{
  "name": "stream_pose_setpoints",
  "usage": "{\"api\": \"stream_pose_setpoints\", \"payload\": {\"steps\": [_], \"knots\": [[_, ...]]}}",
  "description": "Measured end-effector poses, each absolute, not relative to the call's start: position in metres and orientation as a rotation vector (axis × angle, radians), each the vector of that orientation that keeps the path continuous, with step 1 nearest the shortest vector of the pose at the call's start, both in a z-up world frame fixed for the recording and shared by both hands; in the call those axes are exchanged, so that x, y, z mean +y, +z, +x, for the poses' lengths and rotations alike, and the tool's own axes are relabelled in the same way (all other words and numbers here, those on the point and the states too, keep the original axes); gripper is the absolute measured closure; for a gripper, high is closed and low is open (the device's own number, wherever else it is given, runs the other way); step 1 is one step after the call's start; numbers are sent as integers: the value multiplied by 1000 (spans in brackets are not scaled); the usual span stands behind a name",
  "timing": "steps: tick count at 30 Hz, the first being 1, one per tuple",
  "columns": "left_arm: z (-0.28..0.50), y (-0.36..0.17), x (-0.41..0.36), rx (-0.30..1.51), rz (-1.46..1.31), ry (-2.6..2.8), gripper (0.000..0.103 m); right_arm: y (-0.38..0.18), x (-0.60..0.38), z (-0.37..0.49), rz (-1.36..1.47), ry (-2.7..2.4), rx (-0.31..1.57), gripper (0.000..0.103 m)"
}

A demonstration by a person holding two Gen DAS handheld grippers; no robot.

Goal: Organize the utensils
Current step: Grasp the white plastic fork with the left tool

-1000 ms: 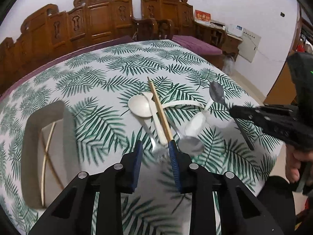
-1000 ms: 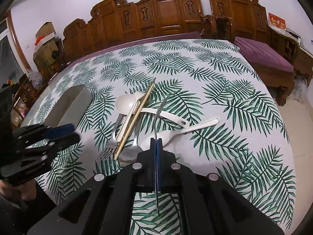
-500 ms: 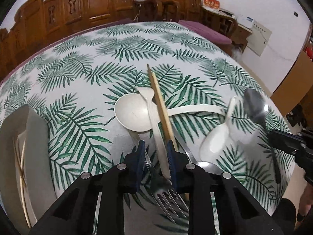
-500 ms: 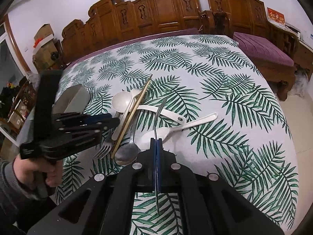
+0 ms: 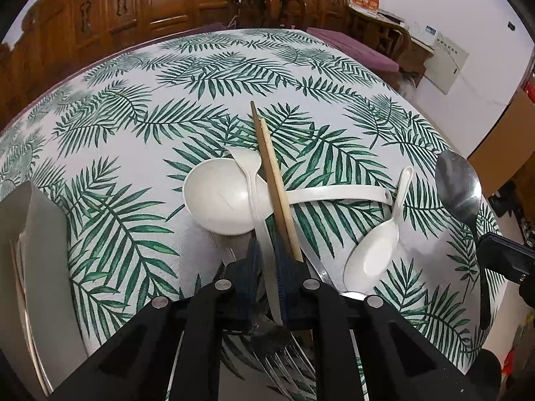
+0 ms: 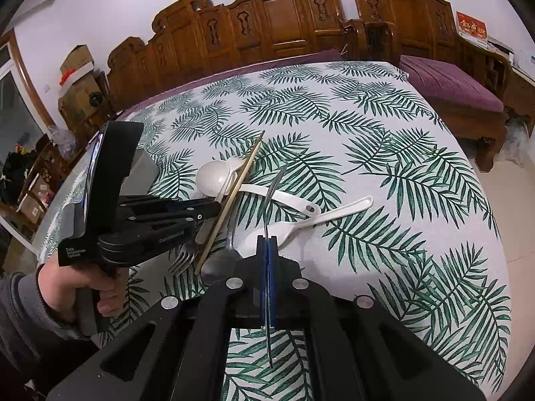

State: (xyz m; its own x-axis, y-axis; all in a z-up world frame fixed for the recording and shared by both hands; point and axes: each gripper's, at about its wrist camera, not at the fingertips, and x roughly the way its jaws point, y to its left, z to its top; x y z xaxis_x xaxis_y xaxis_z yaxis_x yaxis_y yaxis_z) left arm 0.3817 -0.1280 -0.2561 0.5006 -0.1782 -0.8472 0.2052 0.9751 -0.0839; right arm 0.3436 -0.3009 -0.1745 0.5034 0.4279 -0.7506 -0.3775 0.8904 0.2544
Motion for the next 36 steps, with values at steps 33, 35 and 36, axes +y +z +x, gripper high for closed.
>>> {"api": "stream_pose_setpoints", "payload": {"steps": [33,35,36], "knots": [[285,-115,-59,877,82,-178,101,-91,-238,328,37,627,796,101],[282,-107,-48,872,70,-177,101,-80,-227,329,26,642,790,101],[281,-103,-42,871,62,-175,101,-77,-222,330,23,649,789,101]]}}
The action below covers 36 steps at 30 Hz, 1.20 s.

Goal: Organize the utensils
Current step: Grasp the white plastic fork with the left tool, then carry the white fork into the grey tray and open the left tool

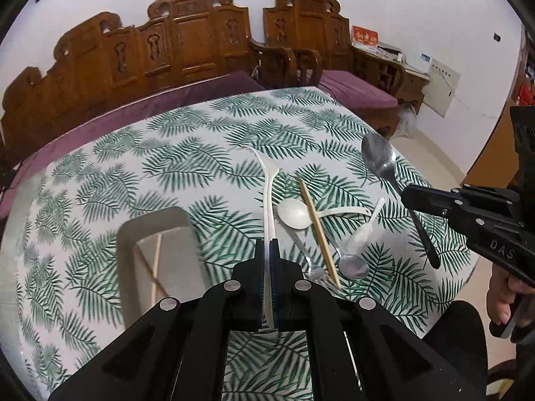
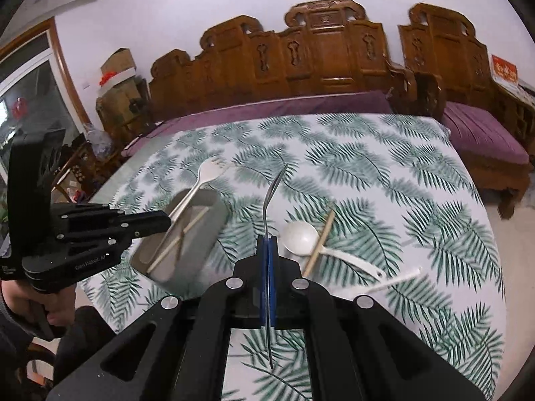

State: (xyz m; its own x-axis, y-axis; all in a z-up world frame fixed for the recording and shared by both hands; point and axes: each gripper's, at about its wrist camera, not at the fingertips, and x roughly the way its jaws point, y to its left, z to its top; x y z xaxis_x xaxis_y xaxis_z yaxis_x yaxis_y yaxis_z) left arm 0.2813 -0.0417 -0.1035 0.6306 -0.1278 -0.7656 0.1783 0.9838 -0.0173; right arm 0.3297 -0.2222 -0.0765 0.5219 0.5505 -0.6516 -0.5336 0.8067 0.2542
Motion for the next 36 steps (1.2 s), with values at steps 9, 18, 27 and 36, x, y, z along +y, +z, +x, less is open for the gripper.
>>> {"api": "stream_pose_setpoints", "payload": {"steps": [9,18,27,36], "knots": [[281,-101,6,892,30,-145,101,-63,-175,335,-28,701,802,101],[280,-131,53,950,-19,-99,101,-71,-137,340,-40,743,834,101],[289,-180,79,1034,-69,-57,101,-96,-116,345,-70,751,914,101],[312,-211,86,1079,-126,-58,101,-106,-100,353,-106,762,957,101]]}}
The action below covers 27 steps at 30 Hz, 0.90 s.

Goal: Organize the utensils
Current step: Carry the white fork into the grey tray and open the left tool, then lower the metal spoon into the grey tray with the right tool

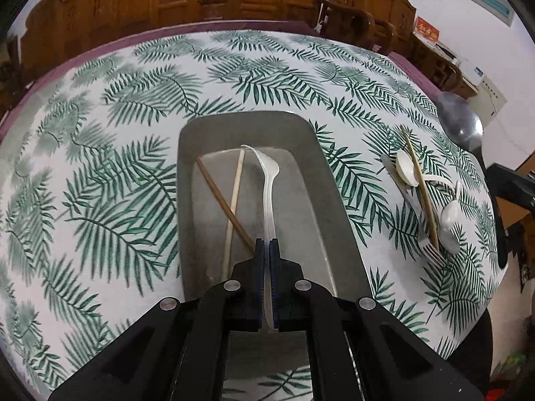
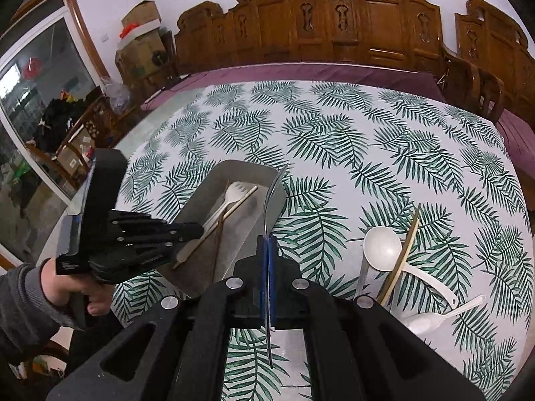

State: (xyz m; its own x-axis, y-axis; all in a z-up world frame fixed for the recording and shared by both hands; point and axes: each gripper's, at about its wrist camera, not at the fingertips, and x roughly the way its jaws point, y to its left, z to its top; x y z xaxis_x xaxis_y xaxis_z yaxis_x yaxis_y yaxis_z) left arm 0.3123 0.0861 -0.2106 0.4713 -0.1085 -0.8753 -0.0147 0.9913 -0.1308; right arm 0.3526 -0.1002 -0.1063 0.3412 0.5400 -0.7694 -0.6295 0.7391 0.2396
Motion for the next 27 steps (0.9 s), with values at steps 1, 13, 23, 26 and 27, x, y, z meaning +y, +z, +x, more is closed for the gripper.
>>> {"api": "stream_pose_setpoints", "payload": {"steps": [1,13,23,26,27], "knots": [[314,-213,86,1081,-127,-56,101,-107,-99,353,-108,763,960,101],[303,-203,99,1056,-167,-61,96,-114,-70,352,-119,788,981,101],[257,-151,120,950,-154,-37,92,-127,-18,353,-119,830,1006,101],[246,-142,126,930,-147,-26,91,-135,-3,354,-134,823,1016,101],[242,-140,128,924,-148,-24,91,-140,2,355,-142,816,1022,101]]}}
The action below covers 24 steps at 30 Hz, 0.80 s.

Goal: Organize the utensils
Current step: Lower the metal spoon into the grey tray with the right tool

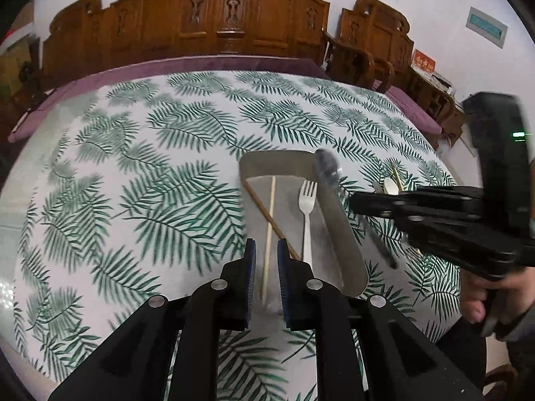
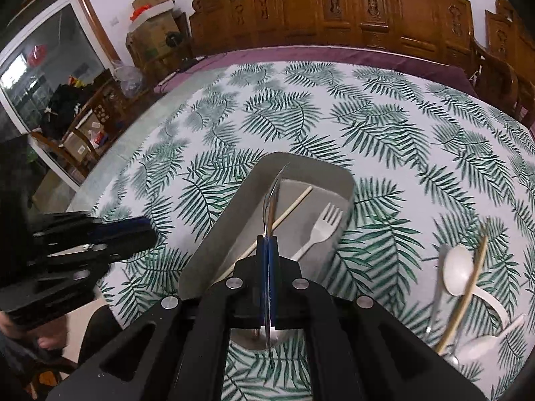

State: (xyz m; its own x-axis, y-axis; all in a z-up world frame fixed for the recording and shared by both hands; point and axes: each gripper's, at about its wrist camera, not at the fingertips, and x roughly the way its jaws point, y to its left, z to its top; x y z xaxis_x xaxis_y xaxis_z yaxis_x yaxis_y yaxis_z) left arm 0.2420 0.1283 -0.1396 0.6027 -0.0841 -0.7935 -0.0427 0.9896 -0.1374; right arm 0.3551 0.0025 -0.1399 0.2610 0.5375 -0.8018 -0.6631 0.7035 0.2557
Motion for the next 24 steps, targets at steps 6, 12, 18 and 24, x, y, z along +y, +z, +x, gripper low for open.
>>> {"api": "stream_pose_setpoints", "payload": {"steps": [6,12,18,24], "knots": [[229,-133,143,907,-152,0,91,-167,26,364,-158,772,1069,101],[220,-131,157,900,-151,22,90,-187,44,372,-210,714,1086,101],[215,-132,165,901,-163,32,90,-200,56,376,-266,673,1091,101],[213,-132,164,903,-159,32,90,-204,57,376,-251,679,1112,100]]}}
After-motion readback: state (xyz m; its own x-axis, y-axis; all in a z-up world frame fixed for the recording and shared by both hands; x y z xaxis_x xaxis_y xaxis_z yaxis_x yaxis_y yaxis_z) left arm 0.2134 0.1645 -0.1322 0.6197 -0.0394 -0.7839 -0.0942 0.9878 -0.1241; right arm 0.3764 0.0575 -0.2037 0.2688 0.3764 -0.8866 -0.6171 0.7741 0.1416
